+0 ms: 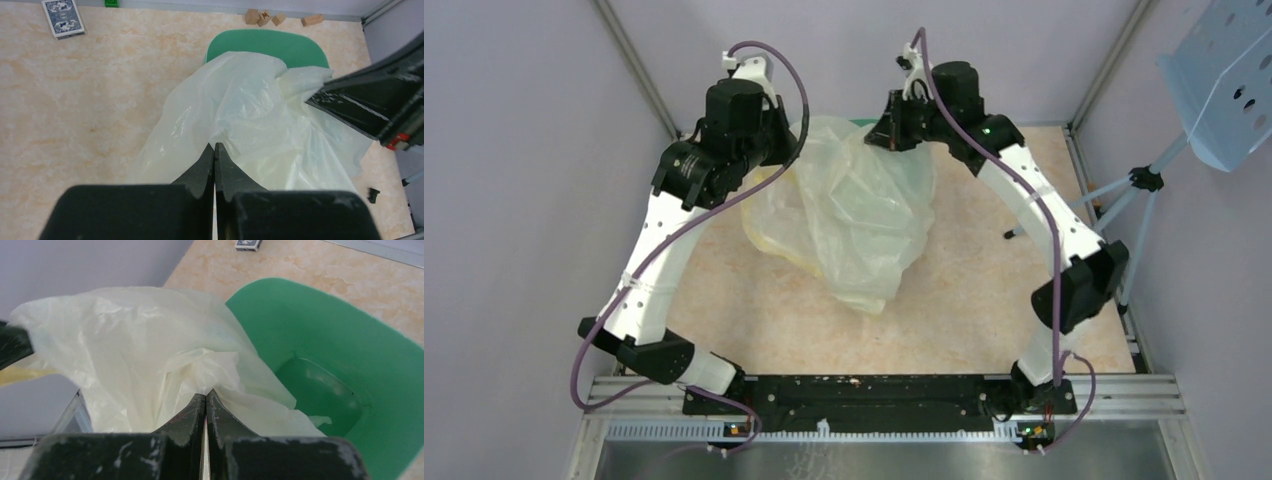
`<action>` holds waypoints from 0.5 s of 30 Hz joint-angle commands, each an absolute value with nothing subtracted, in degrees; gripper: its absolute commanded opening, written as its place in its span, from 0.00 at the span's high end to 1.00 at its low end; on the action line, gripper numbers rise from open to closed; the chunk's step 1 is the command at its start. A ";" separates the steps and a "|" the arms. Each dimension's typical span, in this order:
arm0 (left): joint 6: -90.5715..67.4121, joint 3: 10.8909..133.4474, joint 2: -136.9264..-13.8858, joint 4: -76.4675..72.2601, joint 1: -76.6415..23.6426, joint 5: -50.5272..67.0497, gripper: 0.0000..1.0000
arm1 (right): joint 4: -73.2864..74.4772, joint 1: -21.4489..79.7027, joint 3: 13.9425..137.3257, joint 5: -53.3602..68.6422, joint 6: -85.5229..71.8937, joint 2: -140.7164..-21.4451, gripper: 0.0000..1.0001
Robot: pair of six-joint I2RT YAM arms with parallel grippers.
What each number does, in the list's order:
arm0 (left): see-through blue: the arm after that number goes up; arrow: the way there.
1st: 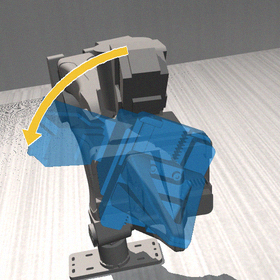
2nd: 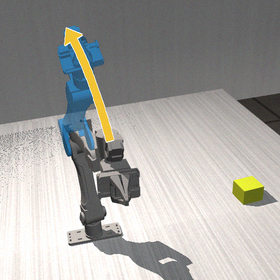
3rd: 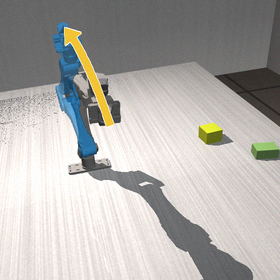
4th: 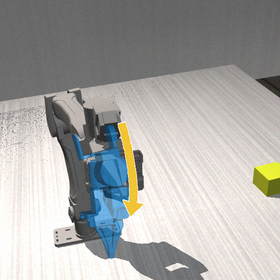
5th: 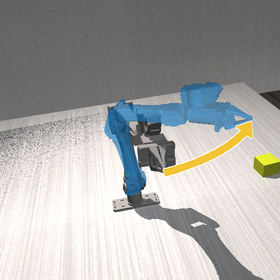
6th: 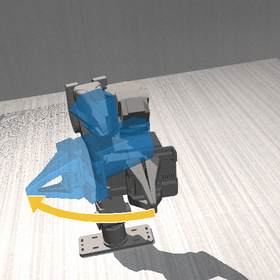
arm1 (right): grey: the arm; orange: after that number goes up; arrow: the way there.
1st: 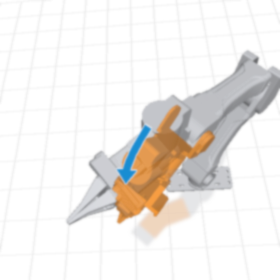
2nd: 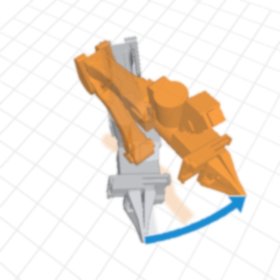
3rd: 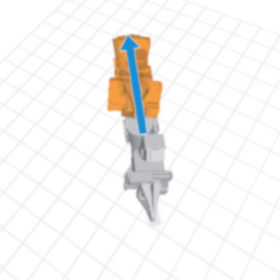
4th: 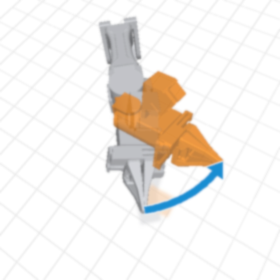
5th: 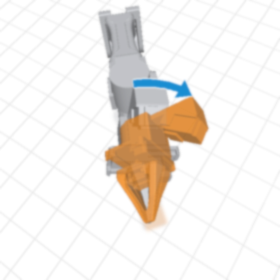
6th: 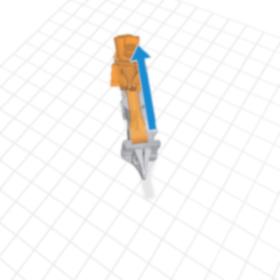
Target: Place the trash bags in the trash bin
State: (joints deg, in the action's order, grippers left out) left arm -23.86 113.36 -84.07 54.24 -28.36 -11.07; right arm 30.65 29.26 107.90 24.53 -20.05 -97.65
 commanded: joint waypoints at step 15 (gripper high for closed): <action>-26.06 111.02 -82.02 53.16 -27.33 -6.62 1.00 | 52.46 30.60 139.05 14.96 -13.25 -118.33 0.68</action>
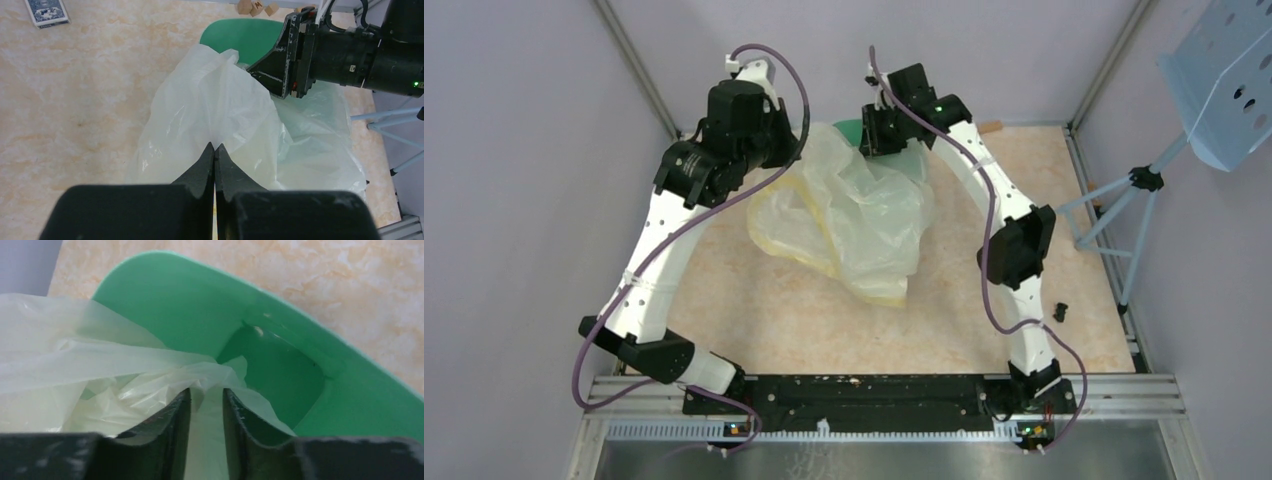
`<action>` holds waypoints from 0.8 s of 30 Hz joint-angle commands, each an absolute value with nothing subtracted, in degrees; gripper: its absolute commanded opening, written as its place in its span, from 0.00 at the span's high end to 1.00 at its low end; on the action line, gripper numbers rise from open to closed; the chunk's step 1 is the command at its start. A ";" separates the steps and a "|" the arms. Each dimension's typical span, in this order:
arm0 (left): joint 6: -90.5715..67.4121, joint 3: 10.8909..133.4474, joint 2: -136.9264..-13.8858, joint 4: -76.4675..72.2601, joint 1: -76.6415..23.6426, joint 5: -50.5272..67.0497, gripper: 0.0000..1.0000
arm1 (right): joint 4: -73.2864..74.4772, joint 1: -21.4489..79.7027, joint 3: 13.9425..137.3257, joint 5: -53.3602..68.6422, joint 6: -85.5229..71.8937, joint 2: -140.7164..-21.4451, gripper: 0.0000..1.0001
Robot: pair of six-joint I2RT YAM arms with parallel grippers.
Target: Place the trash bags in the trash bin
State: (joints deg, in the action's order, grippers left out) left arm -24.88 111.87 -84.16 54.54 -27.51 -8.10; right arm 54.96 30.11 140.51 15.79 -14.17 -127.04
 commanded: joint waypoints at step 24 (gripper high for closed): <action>-26.71 106.53 -82.62 50.39 -27.17 -4.12 1.00 | 43.51 21.78 91.49 11.44 -21.63 -74.63 0.28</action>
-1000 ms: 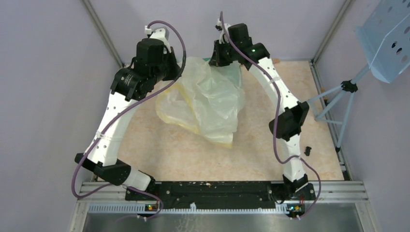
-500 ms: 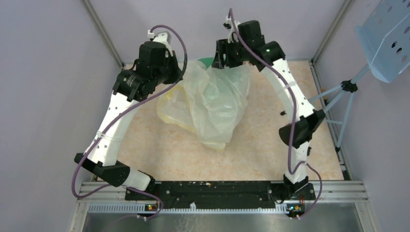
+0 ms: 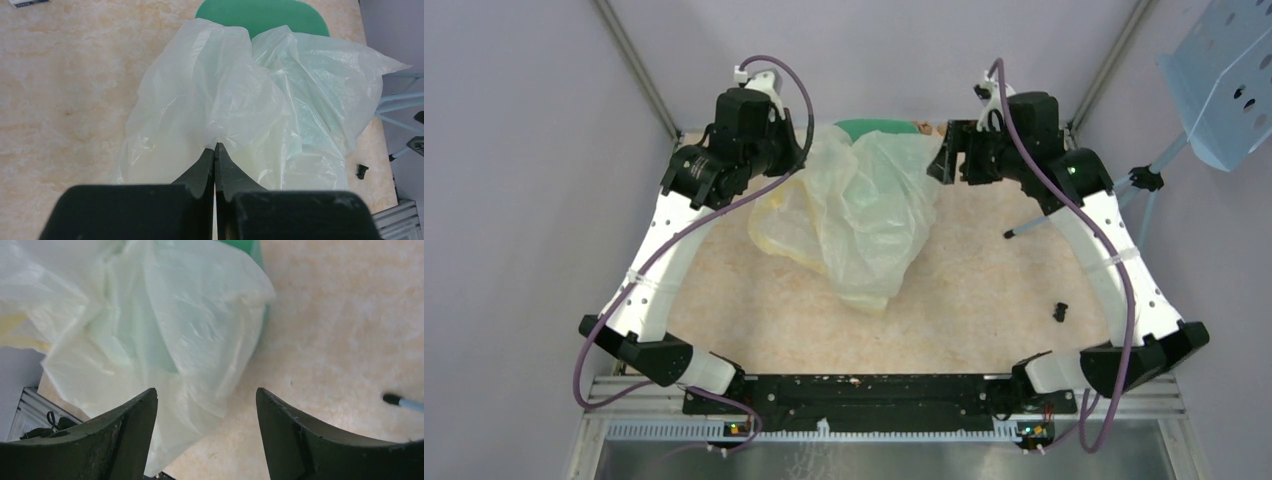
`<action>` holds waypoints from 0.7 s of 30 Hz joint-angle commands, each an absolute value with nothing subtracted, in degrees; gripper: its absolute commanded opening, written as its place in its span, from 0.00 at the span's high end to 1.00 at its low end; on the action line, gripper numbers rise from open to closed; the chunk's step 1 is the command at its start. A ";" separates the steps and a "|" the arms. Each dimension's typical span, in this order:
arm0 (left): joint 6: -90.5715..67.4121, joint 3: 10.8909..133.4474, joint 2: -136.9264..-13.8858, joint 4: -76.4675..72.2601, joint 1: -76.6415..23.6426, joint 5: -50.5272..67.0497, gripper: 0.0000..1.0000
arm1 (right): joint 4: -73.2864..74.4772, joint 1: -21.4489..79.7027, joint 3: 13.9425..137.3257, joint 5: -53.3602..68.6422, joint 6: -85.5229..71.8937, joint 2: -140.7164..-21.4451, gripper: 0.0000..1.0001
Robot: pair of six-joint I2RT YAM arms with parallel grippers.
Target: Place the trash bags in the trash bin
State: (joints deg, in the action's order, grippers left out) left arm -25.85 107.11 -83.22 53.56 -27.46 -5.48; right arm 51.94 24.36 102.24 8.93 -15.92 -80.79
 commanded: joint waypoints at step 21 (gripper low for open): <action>-27.29 105.16 -80.37 51.81 -27.21 -5.87 1.00 | 34.27 22.24 92.17 21.45 -22.90 -83.63 0.97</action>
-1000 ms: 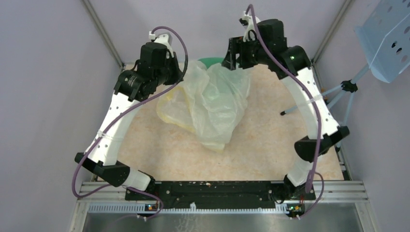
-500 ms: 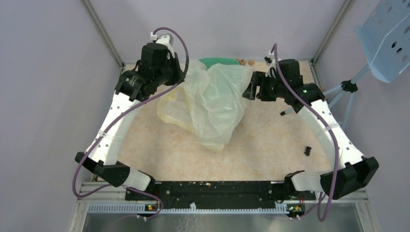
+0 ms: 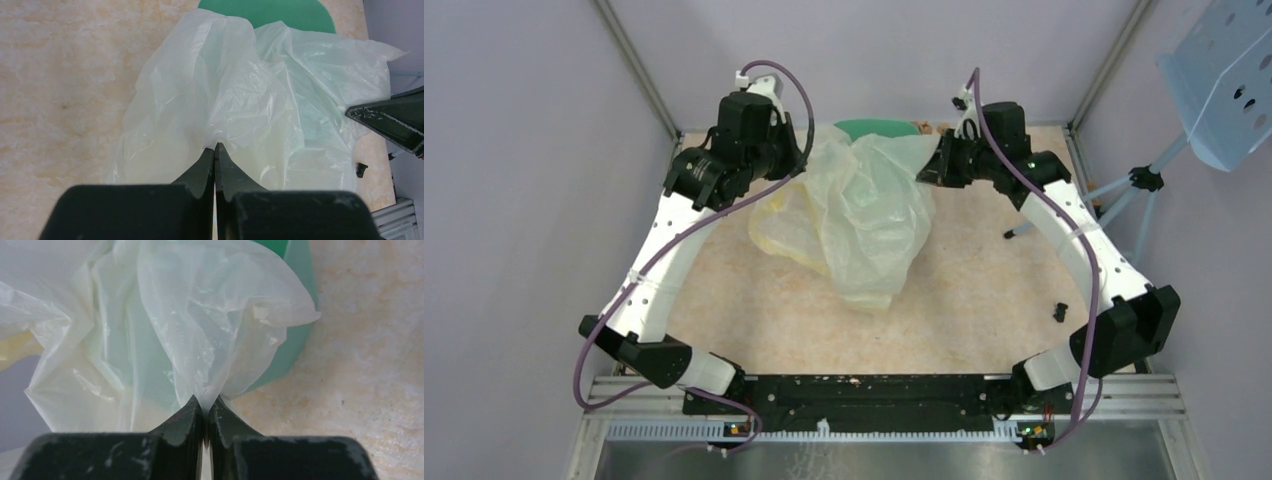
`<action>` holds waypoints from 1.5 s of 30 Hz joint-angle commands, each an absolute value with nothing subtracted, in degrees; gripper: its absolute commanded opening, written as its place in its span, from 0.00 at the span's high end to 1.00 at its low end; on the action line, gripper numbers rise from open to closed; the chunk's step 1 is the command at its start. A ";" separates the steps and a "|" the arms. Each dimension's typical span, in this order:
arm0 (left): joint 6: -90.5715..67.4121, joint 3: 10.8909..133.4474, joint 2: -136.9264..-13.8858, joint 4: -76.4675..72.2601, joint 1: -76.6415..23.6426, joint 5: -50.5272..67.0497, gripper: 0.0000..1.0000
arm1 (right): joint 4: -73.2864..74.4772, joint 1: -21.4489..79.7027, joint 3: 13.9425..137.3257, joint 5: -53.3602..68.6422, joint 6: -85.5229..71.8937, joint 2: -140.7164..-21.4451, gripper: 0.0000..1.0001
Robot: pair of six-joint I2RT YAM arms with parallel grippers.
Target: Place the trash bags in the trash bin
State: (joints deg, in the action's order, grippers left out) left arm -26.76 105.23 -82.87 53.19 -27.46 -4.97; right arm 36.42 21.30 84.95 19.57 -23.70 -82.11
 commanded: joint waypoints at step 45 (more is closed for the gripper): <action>-34.10 109.89 -87.81 43.15 -20.26 9.44 1.00 | 57.27 29.61 135.34 10.35 -7.70 -104.70 0.31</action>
State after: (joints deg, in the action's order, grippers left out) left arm -32.73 108.99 -86.83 49.43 -20.67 6.94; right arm 56.69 29.12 136.86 5.23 -10.07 -110.19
